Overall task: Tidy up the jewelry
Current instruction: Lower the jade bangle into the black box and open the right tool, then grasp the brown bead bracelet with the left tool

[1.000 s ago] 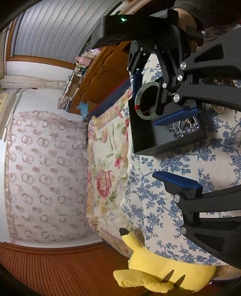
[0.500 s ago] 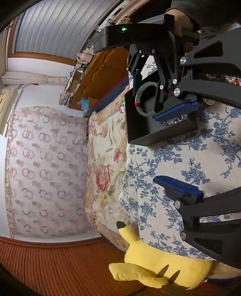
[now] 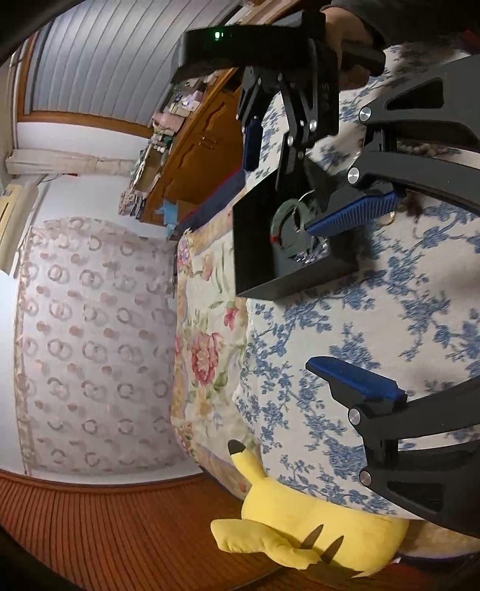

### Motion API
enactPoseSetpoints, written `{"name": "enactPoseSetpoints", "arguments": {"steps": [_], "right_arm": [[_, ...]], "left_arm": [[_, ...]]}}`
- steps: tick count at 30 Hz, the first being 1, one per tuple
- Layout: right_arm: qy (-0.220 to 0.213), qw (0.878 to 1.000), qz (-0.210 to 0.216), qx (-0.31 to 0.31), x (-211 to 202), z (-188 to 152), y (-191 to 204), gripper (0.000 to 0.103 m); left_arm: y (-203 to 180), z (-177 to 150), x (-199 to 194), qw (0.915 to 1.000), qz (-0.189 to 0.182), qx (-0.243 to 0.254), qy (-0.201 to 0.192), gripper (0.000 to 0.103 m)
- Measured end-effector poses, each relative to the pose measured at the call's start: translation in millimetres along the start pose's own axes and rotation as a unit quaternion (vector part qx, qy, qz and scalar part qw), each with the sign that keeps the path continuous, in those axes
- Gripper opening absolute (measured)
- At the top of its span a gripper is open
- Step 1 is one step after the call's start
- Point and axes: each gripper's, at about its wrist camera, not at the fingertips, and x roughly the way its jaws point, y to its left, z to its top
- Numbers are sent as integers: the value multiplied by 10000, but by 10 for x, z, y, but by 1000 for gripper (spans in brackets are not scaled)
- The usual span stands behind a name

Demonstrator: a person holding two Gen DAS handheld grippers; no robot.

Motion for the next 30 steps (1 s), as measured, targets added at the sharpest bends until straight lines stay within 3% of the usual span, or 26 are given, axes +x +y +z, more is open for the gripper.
{"name": "enactPoseSetpoints", "arguments": {"steps": [10,20,25,30], "right_arm": [[101,9993,-196,303,-469,-572,54,74],[219,9970,-190,720,-751,-1175,102,57],[219,9957,-175,884,-872,-1408,131,55],[153,9948,-116,1000,-1006,-1509,190,55]], "left_arm": [[-239,-378,-160,9995,-220,147,189,66],[-491,-655,-138,9972,-476,242,529,66],[-606,-723,-57,9953,-625,247,697,66],[-742,-697,44,9927,-801,234,871,55]]}}
